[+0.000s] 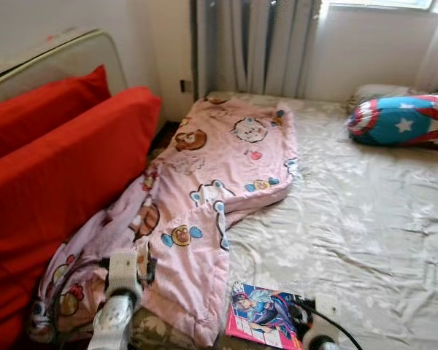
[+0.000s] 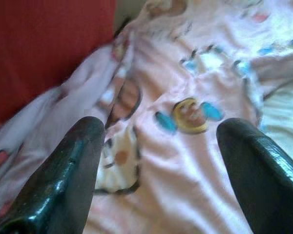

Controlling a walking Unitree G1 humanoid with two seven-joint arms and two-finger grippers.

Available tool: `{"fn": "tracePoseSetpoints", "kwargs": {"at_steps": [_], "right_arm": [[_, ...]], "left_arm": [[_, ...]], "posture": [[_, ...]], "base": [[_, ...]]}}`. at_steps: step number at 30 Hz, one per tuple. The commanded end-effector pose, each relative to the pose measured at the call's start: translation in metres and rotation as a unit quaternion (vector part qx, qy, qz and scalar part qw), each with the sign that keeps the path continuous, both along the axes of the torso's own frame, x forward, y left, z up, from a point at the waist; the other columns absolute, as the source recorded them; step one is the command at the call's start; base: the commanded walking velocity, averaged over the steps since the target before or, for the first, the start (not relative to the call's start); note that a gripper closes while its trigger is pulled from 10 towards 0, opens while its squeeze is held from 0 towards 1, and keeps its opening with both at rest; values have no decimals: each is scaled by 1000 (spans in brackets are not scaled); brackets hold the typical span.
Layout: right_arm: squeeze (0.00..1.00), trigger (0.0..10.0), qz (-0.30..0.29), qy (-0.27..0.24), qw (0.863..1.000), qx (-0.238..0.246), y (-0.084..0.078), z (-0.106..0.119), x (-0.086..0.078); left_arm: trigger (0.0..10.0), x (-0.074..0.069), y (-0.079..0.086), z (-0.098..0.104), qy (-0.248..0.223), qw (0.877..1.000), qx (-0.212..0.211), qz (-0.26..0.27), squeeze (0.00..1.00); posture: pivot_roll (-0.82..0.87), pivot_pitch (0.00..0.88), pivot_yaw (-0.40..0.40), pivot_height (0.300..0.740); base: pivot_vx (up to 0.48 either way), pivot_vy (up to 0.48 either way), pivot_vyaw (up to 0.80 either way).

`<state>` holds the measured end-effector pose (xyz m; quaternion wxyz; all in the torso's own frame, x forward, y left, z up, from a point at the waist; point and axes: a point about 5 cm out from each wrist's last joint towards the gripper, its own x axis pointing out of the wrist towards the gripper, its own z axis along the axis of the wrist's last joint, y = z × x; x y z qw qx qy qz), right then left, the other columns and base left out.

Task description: Clean up the room

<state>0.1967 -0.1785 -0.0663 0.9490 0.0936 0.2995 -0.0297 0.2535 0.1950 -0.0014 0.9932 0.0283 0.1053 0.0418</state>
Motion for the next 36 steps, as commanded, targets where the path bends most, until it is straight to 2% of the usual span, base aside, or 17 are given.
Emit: {"fn": "tracePoseSetpoints", "kwargs": {"at_steps": [1, 2, 3, 5, 6, 9, 13, 15, 18, 23, 28, 31, 36], "right_arm": [[0, 10000, 14, -84, 996, -17, -6, 24, 28], [0, 10000, 13, -106, 994, -17, -6, 28, 30], [0, 10000, 13, -106, 994, -17, -6, 28, 30], [0, 10000, 11, -142, 989, -23, -7, 35, 31], [0, 10000, 10, -145, 989, -23, -7, 35, 30], [0, 10000, 12, -192, 981, -30, -9, 48, 33], [0, 10000, 24, -222, 974, -40, -12, 57, 29], [0, 10000, 19, -232, 972, -43, -14, 60, 26], [0, 10000, -31, -238, 970, -48, -22, 64, 13], [0, 10000, -71, -230, 969, -47, -15, 60, 0], [0, 10000, -84, -248, 964, -51, -15, 71, 2], [0, 10000, -85, -263, 959, -62, -20, 85, 3], [0, 10000, -87, -265, 958, -63, -20, 88, -3]], "left_arm": [[10000, -12, 2, -4, -9, 1000, -6, 2, 0], [10000, -16, 3, 1, -31, 999, -11, 4, 0], [10000, -16, 3, 1, -31, 999, -11, 4, 0], [10000, -27, 6, 2, -39, 999, -5, 4, 0], [10000, -28, 6, 2, -39, 999, -4, 4, 0], [10000, -42, 20, 7, -43, 999, 9, 13, 0], [10000, -51, 35, 20, -56, 998, 26, 12, 0], [10000, -52, 38, 26, -64, 997, 31, 11, 0], [10000, -49, 42, 44, -85, 996, 35, 12, 0], [10000, -42, 30, 54, -90, 996, 22, -6, 0], [10000, -35, 22, 56, -92, 996, 14, -10, 0], [10000, -29, 14, 62, -93, 996, 1, -11, 0], [10000, -29, 13, 65, -97, 995, -3, -7, 0]], "posture": [[57, 0, -50, 740], [61, 0, -56, 740], [61, 0, -56, 740], [69, 0, -64, 740], [69, 0, -64, 740], [68, 0, -64, 740], [69, 0, -68, 740], [77, 0, -71, 740], [84, 0, -60, 740], [63, 0, -26, 740], [37, 0, -28, 740], [25, 0, -42, 740], [36, 0, -55, 740]], "base": [[0, 0, 0], [0, 0, 0], [0, 0, 0], [0, 0, 0], [0, 0, 0], [0, 0, 0], [0, 0, 0], [0, 0, 0], [0, 0, 0], [0, 0, 0], [0, 0, 0], [0, 0, 0], [0, 0, 0]]}}
